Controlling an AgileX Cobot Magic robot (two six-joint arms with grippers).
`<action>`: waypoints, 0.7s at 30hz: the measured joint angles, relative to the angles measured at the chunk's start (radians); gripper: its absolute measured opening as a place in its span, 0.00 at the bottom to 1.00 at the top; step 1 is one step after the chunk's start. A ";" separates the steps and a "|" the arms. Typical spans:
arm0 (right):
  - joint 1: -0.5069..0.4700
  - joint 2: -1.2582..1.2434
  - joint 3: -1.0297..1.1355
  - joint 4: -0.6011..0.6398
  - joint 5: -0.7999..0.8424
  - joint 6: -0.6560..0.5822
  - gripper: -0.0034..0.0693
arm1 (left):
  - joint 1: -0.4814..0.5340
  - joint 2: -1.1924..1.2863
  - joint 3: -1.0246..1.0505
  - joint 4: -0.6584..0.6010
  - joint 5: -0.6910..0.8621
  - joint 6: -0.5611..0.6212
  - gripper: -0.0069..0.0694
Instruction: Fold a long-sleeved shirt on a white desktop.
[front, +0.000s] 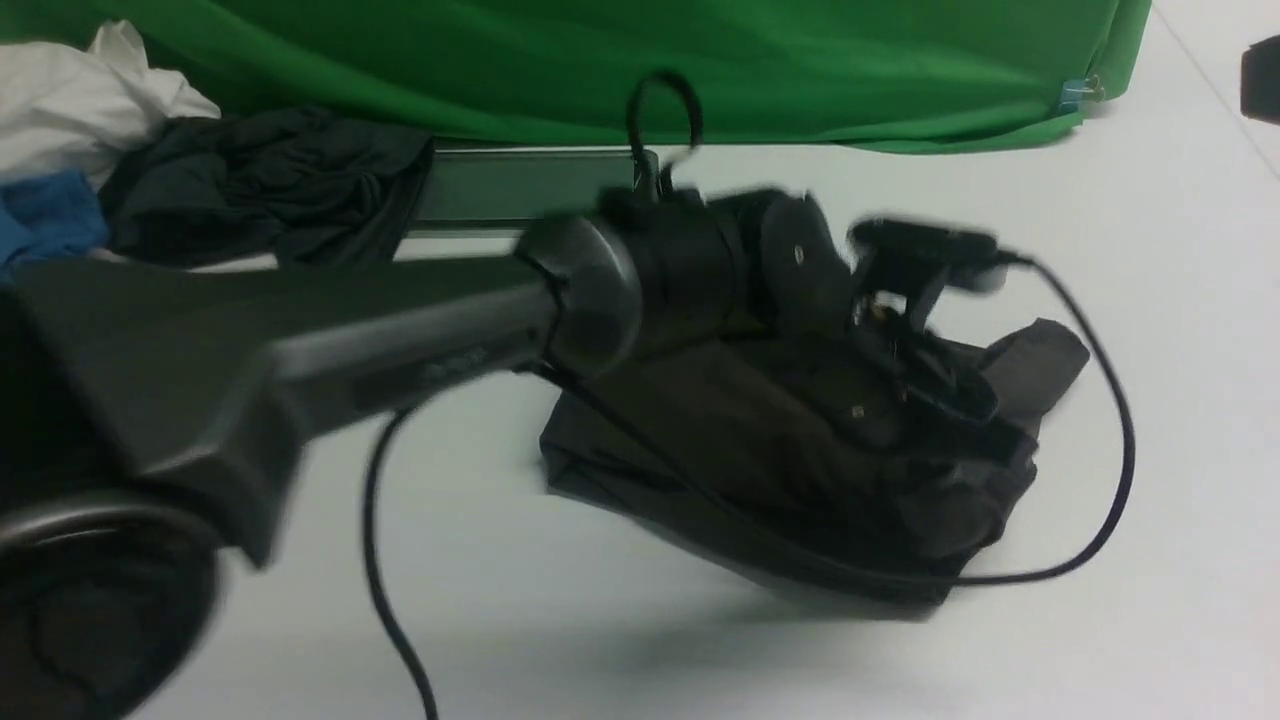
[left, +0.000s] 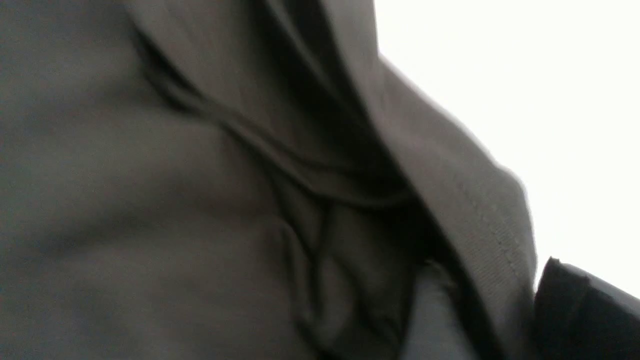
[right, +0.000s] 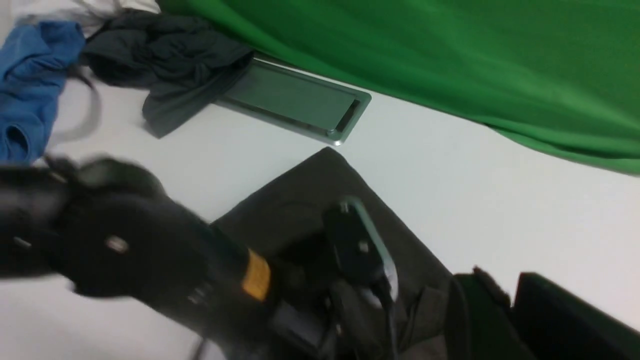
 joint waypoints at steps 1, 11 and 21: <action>0.000 0.000 0.000 0.000 -0.001 0.000 0.25 | 0.004 -0.017 -0.004 0.031 0.001 -0.008 0.57; 0.000 0.002 0.005 -0.001 -0.019 0.000 0.35 | 0.240 -0.168 -0.038 0.317 0.123 -0.264 0.99; 0.000 0.194 0.175 0.006 -0.083 0.004 0.39 | 0.487 0.148 -0.020 -0.134 0.270 -0.043 0.99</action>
